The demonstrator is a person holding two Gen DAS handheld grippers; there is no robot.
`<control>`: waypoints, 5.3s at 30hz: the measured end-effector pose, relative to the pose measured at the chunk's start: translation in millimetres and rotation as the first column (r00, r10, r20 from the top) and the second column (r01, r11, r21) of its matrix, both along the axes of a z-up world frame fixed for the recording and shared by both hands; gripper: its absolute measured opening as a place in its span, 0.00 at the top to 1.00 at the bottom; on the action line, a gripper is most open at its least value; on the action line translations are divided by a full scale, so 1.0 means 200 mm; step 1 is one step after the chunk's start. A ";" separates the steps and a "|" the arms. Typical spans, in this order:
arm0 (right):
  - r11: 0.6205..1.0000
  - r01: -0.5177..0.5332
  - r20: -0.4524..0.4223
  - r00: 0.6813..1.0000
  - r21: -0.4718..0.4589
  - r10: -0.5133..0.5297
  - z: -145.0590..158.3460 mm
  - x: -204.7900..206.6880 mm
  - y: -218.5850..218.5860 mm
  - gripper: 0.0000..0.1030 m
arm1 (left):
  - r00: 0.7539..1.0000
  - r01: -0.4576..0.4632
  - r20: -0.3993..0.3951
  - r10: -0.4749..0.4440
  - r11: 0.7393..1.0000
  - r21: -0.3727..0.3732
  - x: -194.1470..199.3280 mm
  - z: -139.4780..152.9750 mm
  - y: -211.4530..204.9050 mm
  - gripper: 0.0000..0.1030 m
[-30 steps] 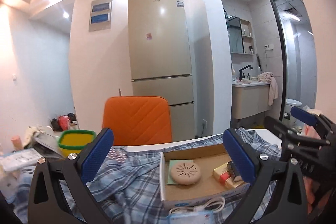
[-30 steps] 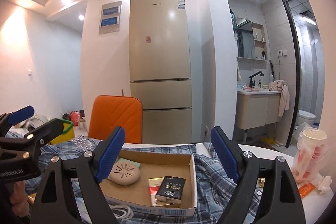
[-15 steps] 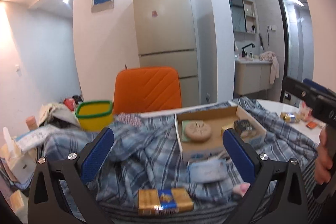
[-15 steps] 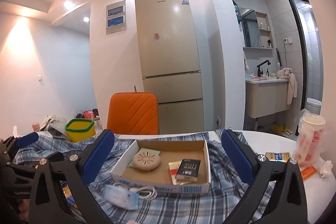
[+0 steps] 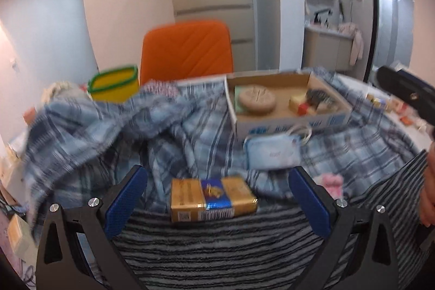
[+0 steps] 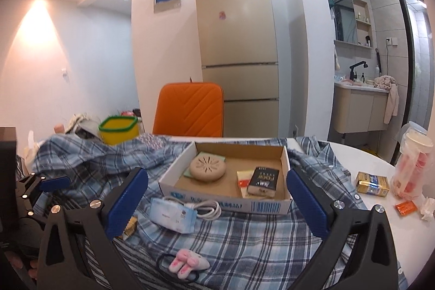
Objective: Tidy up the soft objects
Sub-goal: 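Lower the left gripper onto the gold-and-blue cigarette pack and grasp it, then grasp the pink bunny hair clip with the right gripper while left lifts the gold pack, then carry the bunny clip and gold pack into the box and release both, then lower the left gripper onto the blue Babycare wipes pack and grasp it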
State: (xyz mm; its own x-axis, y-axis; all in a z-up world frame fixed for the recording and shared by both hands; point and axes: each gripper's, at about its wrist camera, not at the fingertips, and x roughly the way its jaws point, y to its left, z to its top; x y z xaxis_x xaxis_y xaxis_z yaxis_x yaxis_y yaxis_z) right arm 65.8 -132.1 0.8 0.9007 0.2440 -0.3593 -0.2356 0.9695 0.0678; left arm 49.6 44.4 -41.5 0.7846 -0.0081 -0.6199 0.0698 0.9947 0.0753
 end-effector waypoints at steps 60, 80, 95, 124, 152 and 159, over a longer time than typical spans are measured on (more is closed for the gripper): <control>0.984 -0.171 -0.192 0.969 -0.054 0.158 -0.14 0.05 0.12 0.74 | 0.908 0.107 0.412 -0.078 0.993 -0.048 -0.34 0.22 -0.03 0.17; 0.990 0.144 0.262 0.955 0.002 -0.140 0.38 0.11 -0.15 0.74 | 0.688 0.131 0.725 0.018 0.980 -0.148 -0.15 0.57 -0.17 0.17; 0.988 0.153 0.267 0.953 -0.017 -0.143 0.08 0.39 -0.11 0.74 | 0.767 0.088 0.641 0.030 0.984 -0.152 0.27 0.29 -0.21 0.17; 0.989 0.145 -0.131 0.980 -0.029 -0.148 -0.28 0.75 -0.20 0.40 | 0.922 0.067 0.387 -0.019 0.992 -0.110 0.53 0.13 -0.29 0.16; 0.968 0.249 0.019 0.968 0.023 -0.250 -0.15 0.59 -0.26 0.39 | 0.890 0.080 0.455 -0.031 0.993 -0.090 0.39 0.22 -0.29 0.00; 0.966 0.259 0.087 0.962 0.029 -0.260 -0.09 0.53 -0.26 0.39 | 0.879 0.098 0.475 -0.031 0.988 -0.117 0.29 0.31 -0.25 0.00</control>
State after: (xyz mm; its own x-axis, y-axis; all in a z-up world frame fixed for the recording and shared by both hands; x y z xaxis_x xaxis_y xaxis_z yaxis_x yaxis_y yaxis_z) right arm 171.1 -183.6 -17.1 0.9622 0.0031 -0.2722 0.0180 0.9970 0.0750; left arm 106.7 -5.4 21.4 0.9781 -0.1248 -0.1667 0.1237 0.9922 -0.0172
